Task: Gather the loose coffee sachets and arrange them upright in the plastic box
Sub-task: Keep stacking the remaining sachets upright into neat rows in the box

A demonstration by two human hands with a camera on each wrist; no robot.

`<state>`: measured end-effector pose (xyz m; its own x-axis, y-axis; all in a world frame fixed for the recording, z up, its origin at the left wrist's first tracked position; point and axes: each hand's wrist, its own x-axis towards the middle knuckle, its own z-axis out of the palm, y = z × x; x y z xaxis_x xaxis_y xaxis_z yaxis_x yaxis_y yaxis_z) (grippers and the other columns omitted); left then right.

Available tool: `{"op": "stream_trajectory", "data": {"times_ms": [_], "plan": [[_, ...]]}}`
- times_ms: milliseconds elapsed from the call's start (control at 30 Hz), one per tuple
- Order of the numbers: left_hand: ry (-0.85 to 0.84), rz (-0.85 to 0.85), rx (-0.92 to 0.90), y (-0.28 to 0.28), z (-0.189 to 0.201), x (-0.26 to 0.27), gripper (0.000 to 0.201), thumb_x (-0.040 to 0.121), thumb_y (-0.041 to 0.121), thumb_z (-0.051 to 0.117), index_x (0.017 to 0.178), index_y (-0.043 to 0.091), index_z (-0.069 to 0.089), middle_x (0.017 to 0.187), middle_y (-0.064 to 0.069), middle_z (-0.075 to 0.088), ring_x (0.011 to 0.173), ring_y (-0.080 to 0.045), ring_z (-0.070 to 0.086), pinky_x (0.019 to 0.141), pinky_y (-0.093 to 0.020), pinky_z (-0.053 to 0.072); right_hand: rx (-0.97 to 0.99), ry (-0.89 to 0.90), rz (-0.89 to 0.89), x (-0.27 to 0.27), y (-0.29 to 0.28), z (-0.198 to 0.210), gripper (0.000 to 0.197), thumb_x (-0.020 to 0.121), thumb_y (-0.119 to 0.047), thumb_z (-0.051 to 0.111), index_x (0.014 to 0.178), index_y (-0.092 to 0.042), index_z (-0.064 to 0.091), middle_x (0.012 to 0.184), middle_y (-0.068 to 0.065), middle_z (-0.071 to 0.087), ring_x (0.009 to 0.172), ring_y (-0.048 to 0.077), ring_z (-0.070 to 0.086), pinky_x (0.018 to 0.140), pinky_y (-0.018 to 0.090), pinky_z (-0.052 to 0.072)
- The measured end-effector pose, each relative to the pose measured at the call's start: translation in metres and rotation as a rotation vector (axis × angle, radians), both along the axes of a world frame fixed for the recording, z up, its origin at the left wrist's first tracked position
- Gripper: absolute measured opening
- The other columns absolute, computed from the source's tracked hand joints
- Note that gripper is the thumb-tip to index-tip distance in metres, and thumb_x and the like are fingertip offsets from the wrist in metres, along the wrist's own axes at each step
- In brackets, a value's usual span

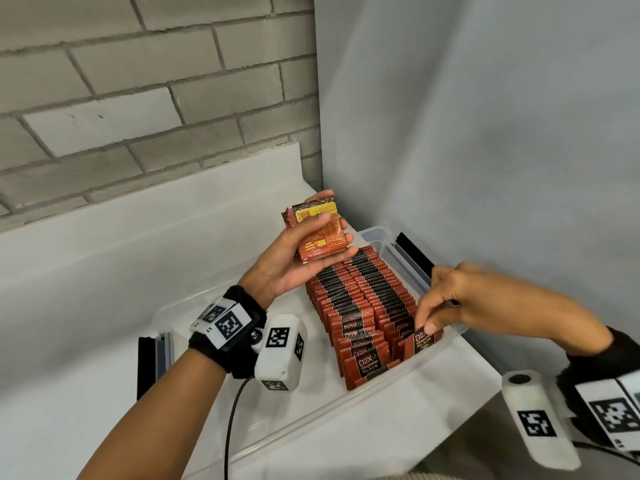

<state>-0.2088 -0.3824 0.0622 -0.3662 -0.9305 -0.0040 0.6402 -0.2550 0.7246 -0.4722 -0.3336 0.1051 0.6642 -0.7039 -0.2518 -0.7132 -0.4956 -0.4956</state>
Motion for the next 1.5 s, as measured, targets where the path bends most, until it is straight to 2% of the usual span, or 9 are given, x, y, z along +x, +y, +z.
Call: {"op": "stream_trajectory", "data": {"times_ms": [200,333,433,533,867,1100,1200,1333,1500], "plan": [[-0.006,0.016,0.018,-0.001,-0.001,0.0,0.061,0.054,0.016,0.092,0.111,0.022,0.07,0.093,-0.016,0.066,0.085,-0.028,0.069,0.076,-0.043,0.058,-0.032,0.156,0.125,0.006,-0.005,-0.008,0.015,0.087,-0.025,0.068,0.098,-0.032,0.074,0.078,-0.03,0.053,0.096,-0.011,0.031,0.079,0.006,0.029],[-0.013,0.037,0.056,-0.001,0.0,-0.001,0.057,0.057,0.011,0.089,0.11,0.02,0.07,0.093,-0.016,0.066,0.085,-0.028,0.069,0.075,-0.043,0.057,-0.04,0.196,0.105,0.011,-0.006,-0.005,0.015,0.088,-0.016,0.066,0.092,-0.03,0.068,0.078,-0.024,0.05,0.093,-0.011,0.034,0.072,0.01,0.035],[-0.014,0.067,0.098,0.002,0.002,-0.001,0.039,0.075,0.008,0.067,0.114,0.016,0.062,0.09,-0.015,0.067,0.083,-0.027,0.069,0.075,-0.041,0.058,-0.043,0.231,0.108,0.014,-0.005,-0.002,0.016,0.087,-0.013,0.065,0.085,-0.03,0.067,0.079,-0.02,0.047,0.091,-0.012,0.034,0.07,0.012,0.038],[0.0,0.067,0.115,0.003,0.003,-0.001,0.042,0.079,0.005,0.052,0.118,0.019,0.06,0.091,-0.015,0.067,0.084,-0.026,0.069,0.076,-0.041,0.058,-0.049,0.262,0.109,0.017,-0.005,-0.001,0.017,0.086,-0.01,0.064,0.085,-0.025,0.072,0.082,-0.02,0.042,0.087,-0.01,0.035,0.073,0.013,0.043],[0.013,0.099,0.169,0.003,0.005,-0.004,0.041,0.075,-0.002,0.054,0.115,0.009,0.057,0.084,-0.016,0.071,0.079,-0.029,0.072,0.071,-0.045,0.06,-0.028,0.272,0.118,0.02,-0.004,0.003,0.016,0.086,-0.012,0.065,0.091,-0.024,0.076,0.081,-0.021,0.041,0.086,-0.009,0.037,0.066,0.004,0.034],[-0.091,0.055,0.129,0.001,0.004,-0.004,0.043,0.078,-0.007,0.061,0.115,0.013,0.059,0.099,-0.013,0.066,0.085,-0.027,0.072,0.071,-0.045,0.06,-0.02,-0.04,-0.09,0.023,-0.006,0.017,0.012,0.083,-0.017,0.072,0.092,-0.023,0.076,0.068,-0.018,0.054,0.075,-0.027,0.045,0.068,-0.001,0.035],[-0.104,0.027,0.051,0.0,0.001,-0.003,0.055,0.069,-0.007,0.071,0.117,0.018,0.061,0.102,-0.011,0.065,0.09,-0.027,0.07,0.071,-0.043,0.06,-0.015,-0.247,-0.204,0.035,-0.008,0.013,0.007,0.08,-0.022,0.074,0.086,-0.026,0.074,0.068,-0.03,0.063,0.072,-0.019,0.054,0.065,0.001,0.037],[-0.13,-0.017,-0.036,-0.001,-0.001,-0.004,0.071,0.054,0.004,0.089,0.117,0.022,0.062,0.097,-0.008,0.067,0.092,-0.027,0.069,0.074,-0.04,0.058,0.062,-0.519,-0.403,0.053,-0.013,0.002,0.017,0.076,-0.031,0.075,0.09,-0.021,0.07,0.08,-0.009,0.072,0.076,-0.004,0.066,0.068,0.006,0.044],[-0.118,-0.013,-0.06,-0.001,-0.001,-0.002,0.078,0.051,0.006,0.09,0.121,0.02,0.058,0.096,-0.01,0.066,0.09,-0.027,0.068,0.074,-0.039,0.058,0.126,-0.67,-0.56,0.072,-0.016,-0.008,0.028,0.075,-0.039,0.074,0.092,-0.02,0.065,0.083,-0.006,0.071,0.074,0.001,0.065,0.068,0.015,0.046]]}}
